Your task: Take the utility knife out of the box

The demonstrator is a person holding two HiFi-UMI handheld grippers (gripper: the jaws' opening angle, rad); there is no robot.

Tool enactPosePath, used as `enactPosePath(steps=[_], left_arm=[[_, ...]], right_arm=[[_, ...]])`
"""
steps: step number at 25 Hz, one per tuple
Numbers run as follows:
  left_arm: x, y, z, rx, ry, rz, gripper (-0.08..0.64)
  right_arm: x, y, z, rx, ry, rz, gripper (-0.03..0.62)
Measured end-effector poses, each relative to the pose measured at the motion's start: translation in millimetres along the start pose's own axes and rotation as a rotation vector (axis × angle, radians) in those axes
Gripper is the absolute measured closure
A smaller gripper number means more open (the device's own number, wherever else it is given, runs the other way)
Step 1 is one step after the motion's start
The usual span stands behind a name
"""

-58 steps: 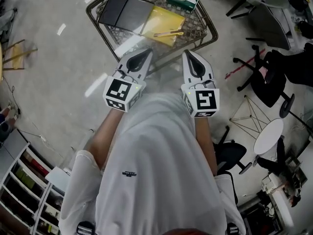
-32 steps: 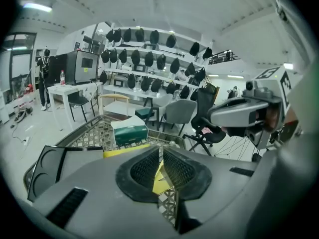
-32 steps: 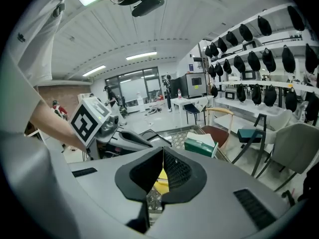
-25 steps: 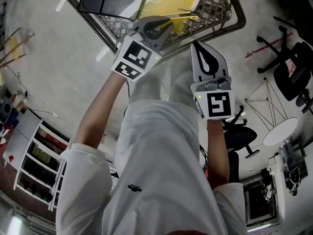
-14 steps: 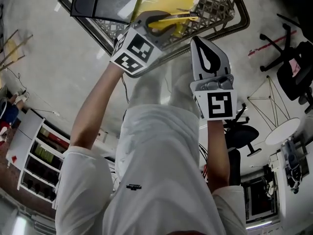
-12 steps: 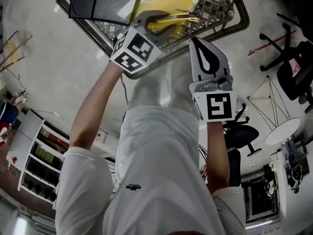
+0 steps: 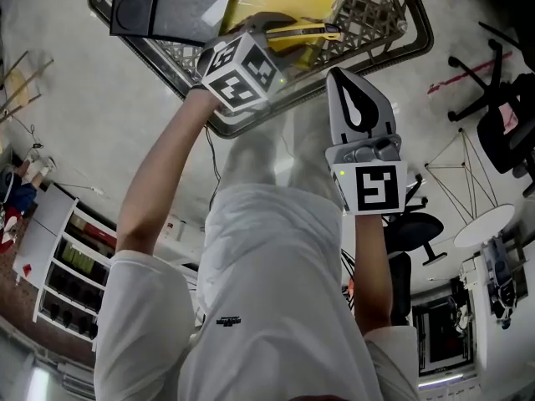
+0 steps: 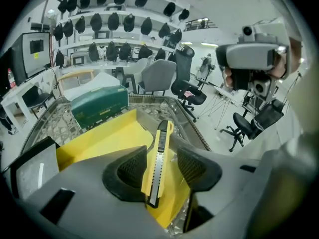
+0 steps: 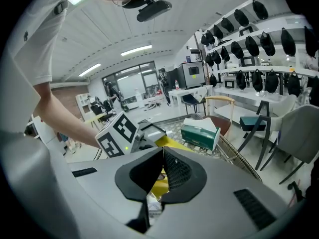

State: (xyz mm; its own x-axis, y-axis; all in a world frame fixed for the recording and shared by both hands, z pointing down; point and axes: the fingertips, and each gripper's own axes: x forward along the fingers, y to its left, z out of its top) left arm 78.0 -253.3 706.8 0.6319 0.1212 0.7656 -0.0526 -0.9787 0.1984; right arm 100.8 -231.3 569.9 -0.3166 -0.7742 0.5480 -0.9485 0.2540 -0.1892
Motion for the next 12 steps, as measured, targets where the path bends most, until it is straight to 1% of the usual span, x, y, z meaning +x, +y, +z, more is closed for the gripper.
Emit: enactPosePath(steps=[3, 6, 9, 12], left_arm=[[8.7, 1.8, -5.8, 0.015, 0.027, -0.013, 0.374], [18.9, 2.0, -12.8, 0.014, 0.051, -0.024, 0.374], [28.0, 4.0, -18.8, 0.024, 0.077, -0.020, 0.376], [31.9, 5.1, -21.9, 0.033, 0.090, -0.007, 0.409]], right_arm=[[3.0, -2.7, 1.7, 0.011, 0.001, -0.006, 0.592], [3.8, -4.8, -1.3, 0.009, -0.002, -0.003, 0.592], [4.9, -5.9, -7.7, 0.018, 0.014, 0.003, 0.594], [5.0, -5.8, -11.3, 0.021, 0.020, 0.007, 0.593]])
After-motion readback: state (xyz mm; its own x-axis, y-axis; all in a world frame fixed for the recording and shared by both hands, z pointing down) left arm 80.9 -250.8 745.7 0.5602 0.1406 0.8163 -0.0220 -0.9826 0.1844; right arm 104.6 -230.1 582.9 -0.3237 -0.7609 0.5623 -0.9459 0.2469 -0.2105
